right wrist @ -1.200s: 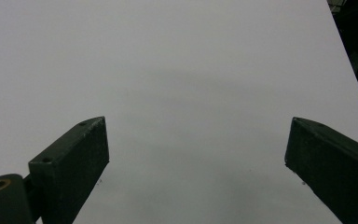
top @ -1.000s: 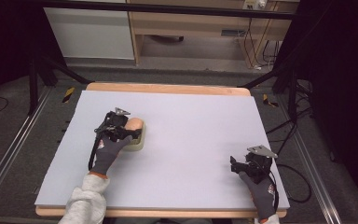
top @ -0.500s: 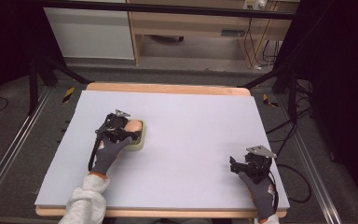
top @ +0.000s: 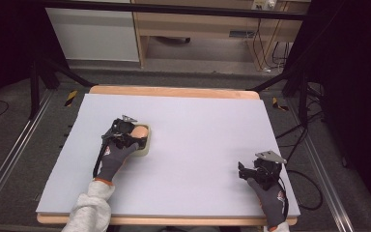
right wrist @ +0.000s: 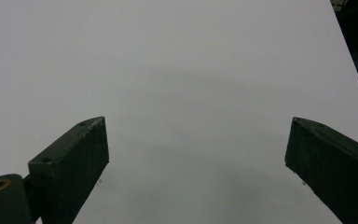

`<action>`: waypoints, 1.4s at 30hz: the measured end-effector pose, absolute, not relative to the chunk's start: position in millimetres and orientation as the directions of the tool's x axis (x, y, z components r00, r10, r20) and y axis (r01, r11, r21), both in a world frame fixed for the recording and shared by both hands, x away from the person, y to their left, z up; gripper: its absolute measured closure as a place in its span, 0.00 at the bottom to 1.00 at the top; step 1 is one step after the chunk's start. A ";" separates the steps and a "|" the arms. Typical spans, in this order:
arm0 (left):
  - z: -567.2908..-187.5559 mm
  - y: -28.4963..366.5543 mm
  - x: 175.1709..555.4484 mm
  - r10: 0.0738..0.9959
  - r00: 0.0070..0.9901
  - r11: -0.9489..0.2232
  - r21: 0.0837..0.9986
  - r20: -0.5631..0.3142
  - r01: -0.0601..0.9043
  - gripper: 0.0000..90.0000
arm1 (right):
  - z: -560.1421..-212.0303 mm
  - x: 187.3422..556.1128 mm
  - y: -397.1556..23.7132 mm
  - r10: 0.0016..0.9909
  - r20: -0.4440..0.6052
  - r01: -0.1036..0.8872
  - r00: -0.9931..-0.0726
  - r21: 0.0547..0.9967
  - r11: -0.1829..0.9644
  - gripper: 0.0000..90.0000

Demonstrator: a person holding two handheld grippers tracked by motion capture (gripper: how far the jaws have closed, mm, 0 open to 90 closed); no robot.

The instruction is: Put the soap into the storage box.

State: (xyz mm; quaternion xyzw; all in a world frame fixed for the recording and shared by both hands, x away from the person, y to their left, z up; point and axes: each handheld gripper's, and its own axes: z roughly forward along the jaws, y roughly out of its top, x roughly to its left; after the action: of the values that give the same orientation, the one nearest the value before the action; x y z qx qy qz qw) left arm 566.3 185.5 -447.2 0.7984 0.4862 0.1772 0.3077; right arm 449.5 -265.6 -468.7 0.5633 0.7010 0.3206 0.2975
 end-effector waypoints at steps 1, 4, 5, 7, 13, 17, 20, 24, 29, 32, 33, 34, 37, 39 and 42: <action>-447.2 185.5 566.3 0.886 0.464 -0.338 0.664 -0.016 0.667 0.35 | -468.7 449.5 -265.6 0.981 -0.056 0.599 -0.188 0.785 0.160 0.07; -449.3 185.7 567.5 0.887 0.461 -0.338 0.660 -0.014 0.671 0.35 | -468.9 449.7 -265.4 0.981 -0.056 0.599 -0.188 0.785 0.160 0.07; -449.3 185.7 567.5 0.887 0.461 -0.338 0.660 -0.014 0.671 0.35 | -468.9 449.7 -265.4 0.981 -0.056 0.599 -0.188 0.785 0.160 0.07; -449.3 185.1 567.3 0.888 0.460 -0.341 0.659 -0.009 0.671 0.35 | -469.0 449.7 -265.7 0.980 -0.058 0.599 -0.189 0.784 0.163 0.07; -449.1 184.3 566.7 0.891 0.455 -0.341 0.658 -0.002 0.671 0.35 | -469.1 449.6 -265.5 0.980 -0.057 0.598 -0.188 0.785 0.160 0.07; -445.5 186.3 564.4 0.893 0.450 -0.334 0.672 0.000 0.662 0.34 | -469.0 449.5 -265.7 0.981 -0.057 0.599 -0.188 0.785 0.160 0.07; -440.6 189.1 562.0 0.891 0.454 -0.321 0.689 -0.014 0.650 0.34 | -469.1 449.5 -265.6 0.981 -0.057 0.599 -0.187 0.785 0.160 0.07; -430.6 193.3 552.0 0.886 0.463 -0.323 0.711 -0.005 0.625 0.33 | -468.8 449.4 -265.5 0.981 -0.054 0.598 -0.185 0.786 0.156 0.07; -424.5 197.3 538.0 0.881 0.472 -0.318 0.740 0.000 0.593 0.33 | -468.7 448.9 -267.0 0.983 -0.051 0.599 -0.178 0.787 0.149 0.07; -423.9 199.6 528.4 0.876 0.483 -0.317 0.752 -0.002 0.577 0.33 | -468.8 448.8 -268.2 0.984 -0.047 0.600 -0.171 0.787 0.141 0.07; -423.9 199.6 528.4 0.876 0.483 -0.317 0.752 -0.002 0.577 0.33 | -468.7 448.7 -268.6 0.985 -0.044 0.600 -0.169 0.788 0.138 0.07; -424.7 201.3 522.1 0.870 0.492 -0.315 0.764 -0.004 0.563 0.33 | -468.8 448.7 -269.2 0.985 -0.050 0.598 -0.167 0.789 0.142 0.07; -424.6 204.4 515.0 0.871 0.491 -0.316 0.772 0.006 0.552 0.33 | -468.8 448.2 -270.6 0.984 -0.055 0.597 -0.167 0.789 0.145 0.06; -424.6 211.8 503.7 0.875 0.484 -0.295 0.789 -0.003 0.538 0.32 | -468.7 447.1 -272.8 0.984 -0.057 0.593 -0.167 0.791 0.146 0.06; -426.3 216.8 496.4 0.878 0.479 -0.283 0.798 -0.007 0.531 0.32 | -468.7 445.8 -274.8 0.985 -0.046 0.598 -0.164 0.790 0.136 0.06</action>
State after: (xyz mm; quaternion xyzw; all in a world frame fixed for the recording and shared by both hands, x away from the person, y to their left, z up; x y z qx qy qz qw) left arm 496.4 216.8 -426.3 0.7688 0.4583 0.2251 0.3850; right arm 445.8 -274.8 -468.7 0.5727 0.6913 0.3224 0.3001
